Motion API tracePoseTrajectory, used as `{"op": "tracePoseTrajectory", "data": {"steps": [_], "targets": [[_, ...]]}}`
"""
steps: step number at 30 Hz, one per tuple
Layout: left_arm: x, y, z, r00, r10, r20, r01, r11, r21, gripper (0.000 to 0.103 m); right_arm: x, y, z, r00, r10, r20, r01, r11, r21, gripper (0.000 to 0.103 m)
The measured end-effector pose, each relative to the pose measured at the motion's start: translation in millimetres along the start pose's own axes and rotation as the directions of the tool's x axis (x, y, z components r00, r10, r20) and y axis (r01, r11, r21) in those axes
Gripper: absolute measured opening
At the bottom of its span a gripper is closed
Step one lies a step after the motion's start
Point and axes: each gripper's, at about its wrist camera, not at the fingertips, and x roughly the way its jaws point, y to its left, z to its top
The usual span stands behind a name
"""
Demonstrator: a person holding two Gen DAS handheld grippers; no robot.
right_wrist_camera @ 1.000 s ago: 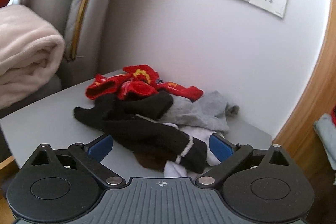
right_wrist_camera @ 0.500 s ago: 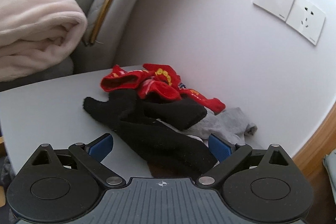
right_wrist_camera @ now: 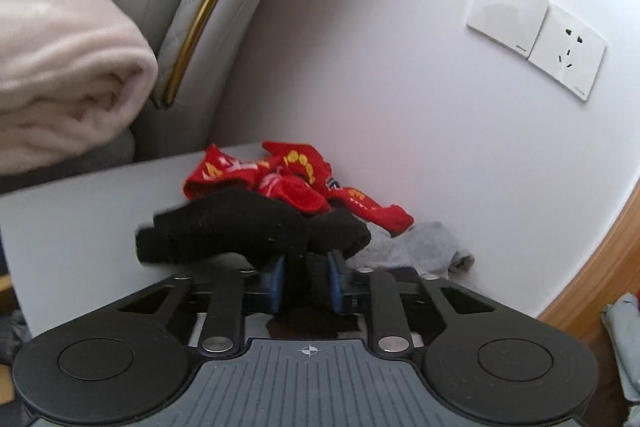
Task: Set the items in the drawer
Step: 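Grasp the black glove on the nightstand with the right gripper, then place the black glove in the drawer beside the briefs, release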
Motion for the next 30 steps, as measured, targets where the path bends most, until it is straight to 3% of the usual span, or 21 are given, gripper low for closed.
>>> {"op": "tracePoseTrajectory", "data": {"steps": [7, 9, 11, 14, 15, 18, 20, 24, 27, 28, 30], "targets": [[0, 0, 0, 1.000, -0.001, 0.000, 0.001, 1.000, -0.003, 0.093, -36, -19, 15, 0.989, 0.075, 0.124, -0.089, 0.990, 0.111, 0.015], [1, 0, 0, 1.000, -0.002, -0.001, 0.002, 1.000, -0.002, 0.093, -50, -25, 21, 0.980, 0.114, 0.166, -0.139, 0.979, 0.148, 0.015], [1, 0, 0, 1.000, -0.001, -0.001, 0.001, 1.000, -0.002, 0.093, -62, -31, 25, 0.963, 0.202, 0.178, -0.236, 0.951, 0.199, 0.015], [1, -2, 0, 1.000, 0.001, 0.000, -0.001, 1.000, 0.005, 0.093, -70, -31, 22, 0.895, 0.413, 0.171, -0.446, 0.844, 0.298, 0.015], [1, -2, 0, 1.000, 0.001, 0.000, -0.001, 1.000, 0.008, 0.093, -66, -26, 19, 0.859, 0.491, 0.143, -0.508, 0.791, 0.340, 0.015], [2, -5, 0, 1.000, 0.006, 0.003, -0.006, 1.000, 0.012, 0.093, -54, 1, 5, 0.781, 0.624, 0.021, -0.575, 0.706, 0.413, 0.015], [1, -5, 0, 1.000, 0.008, 0.003, -0.008, 1.000, 0.010, 0.093, -45, 21, -8, 0.729, 0.680, -0.076, -0.586, 0.677, 0.445, 0.015], [0, -5, -1, 1.000, 0.011, 0.004, -0.011, 1.000, 0.009, 0.093, -33, 42, -32, 0.662, 0.718, -0.217, -0.557, 0.664, 0.499, 0.014], [-1, -5, -1, 1.000, 0.012, 0.005, -0.012, 1.000, 0.012, 0.093, -29, 45, -42, 0.640, 0.725, -0.255, -0.537, 0.659, 0.527, 0.014], [-1, -5, -1, 1.000, 0.012, 0.005, -0.012, 1.000, 0.013, 0.093, -27, 44, -44, 0.624, 0.737, -0.260, -0.536, 0.645, 0.544, 0.014], [0, -5, -1, 1.000, 0.011, 0.003, -0.011, 1.000, 0.014, 0.093, -19, 44, -55, 0.570, 0.771, -0.286, -0.519, 0.607, 0.602, 0.014]]}}
